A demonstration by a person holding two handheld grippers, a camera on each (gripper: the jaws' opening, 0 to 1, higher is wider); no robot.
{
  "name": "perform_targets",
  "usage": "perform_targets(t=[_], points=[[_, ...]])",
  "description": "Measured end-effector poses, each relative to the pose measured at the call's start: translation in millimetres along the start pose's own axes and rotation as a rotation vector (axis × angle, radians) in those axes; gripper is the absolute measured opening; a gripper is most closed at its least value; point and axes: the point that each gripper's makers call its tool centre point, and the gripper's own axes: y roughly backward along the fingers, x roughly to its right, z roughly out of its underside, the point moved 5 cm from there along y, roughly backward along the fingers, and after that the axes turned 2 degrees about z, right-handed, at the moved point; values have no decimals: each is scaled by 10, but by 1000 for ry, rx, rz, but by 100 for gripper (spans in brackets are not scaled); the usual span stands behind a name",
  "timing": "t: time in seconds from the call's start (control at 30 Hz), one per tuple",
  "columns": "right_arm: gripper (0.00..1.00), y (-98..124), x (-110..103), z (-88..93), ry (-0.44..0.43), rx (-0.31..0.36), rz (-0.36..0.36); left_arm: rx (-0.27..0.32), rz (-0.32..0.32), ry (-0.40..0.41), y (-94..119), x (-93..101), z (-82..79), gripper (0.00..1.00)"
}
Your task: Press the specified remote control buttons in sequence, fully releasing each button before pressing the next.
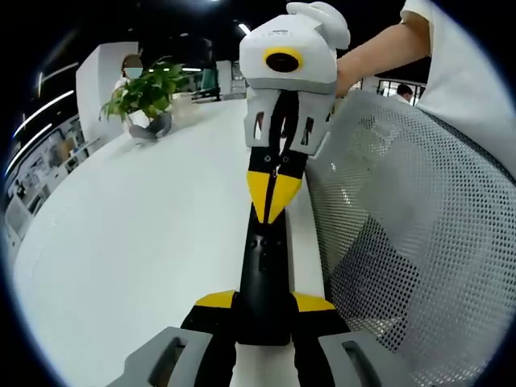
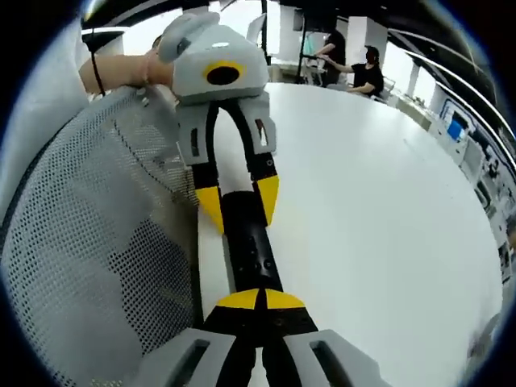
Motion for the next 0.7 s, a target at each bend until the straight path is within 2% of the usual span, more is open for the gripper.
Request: perform_targets(t=[0.07, 0.2, 0.27, 0.37, 0.47, 0.53, 0.6, 0.7], points=[[0, -13, -2, -26, 35, -53, -5, -2, -1, -2, 1, 2, -2, 25], [0, -22, 9, -34, 12, -68, -4, -3, 4, -4, -3, 2, -5, 25], [0, -17, 15, -21, -67, -25, 6, -3, 2, -3, -4, 2, -5, 25], [0, 4, 24, 28, -184, 78, 13, 1, 1, 0, -5, 0, -2, 25], [0, 10, 28, 30, -243, 107, 7, 4, -1, 1, -4, 1, -2, 25], [0, 4, 19, 4, -237, 112, -9, 5, -2, -1, -3, 4, -3, 25], [0, 10, 10, -40, -185, 115, -18, 5, -2, -2, -2, 5, -3, 25], [0, -27, 23, -23, -103, 48, -15, 6, -2, -2, -3, 3, -2, 25]])
